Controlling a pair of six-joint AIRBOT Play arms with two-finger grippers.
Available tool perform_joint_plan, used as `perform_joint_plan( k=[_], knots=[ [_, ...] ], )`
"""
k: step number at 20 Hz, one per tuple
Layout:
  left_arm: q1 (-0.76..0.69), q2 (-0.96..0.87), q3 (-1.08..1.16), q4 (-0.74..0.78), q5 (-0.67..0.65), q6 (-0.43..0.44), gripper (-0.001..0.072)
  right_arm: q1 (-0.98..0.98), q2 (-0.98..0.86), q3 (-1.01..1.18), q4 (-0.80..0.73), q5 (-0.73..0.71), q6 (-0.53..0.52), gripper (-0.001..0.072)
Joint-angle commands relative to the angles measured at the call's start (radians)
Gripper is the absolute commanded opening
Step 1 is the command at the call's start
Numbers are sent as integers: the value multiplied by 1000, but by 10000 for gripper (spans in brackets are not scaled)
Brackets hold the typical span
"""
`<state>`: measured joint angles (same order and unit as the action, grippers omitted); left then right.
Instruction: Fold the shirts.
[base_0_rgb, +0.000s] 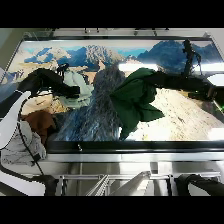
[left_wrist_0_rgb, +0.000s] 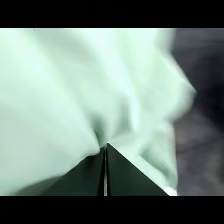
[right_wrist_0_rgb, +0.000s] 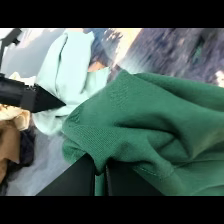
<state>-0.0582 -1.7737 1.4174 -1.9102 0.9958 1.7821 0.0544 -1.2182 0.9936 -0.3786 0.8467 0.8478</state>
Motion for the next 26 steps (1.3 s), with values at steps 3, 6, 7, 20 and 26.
perform_joint_plan(
  k=[3,6,7,20,26],
  knots=[
    [48,-66,196,358,-136,-264,3,16,-3,0,-3,-4,2,31],
    [130,-65,275,610,11,-404,5,22,-3,0,-3,-1,2,31],
    [166,-58,295,583,60,-399,7,22,-3,0,-3,-1,2,31],
    [-116,204,-35,-374,201,103,568,20,192,0,-307,59,277,31],
    [-470,169,-267,-457,-153,85,567,22,210,-3,-456,105,398,31]
  ],
)
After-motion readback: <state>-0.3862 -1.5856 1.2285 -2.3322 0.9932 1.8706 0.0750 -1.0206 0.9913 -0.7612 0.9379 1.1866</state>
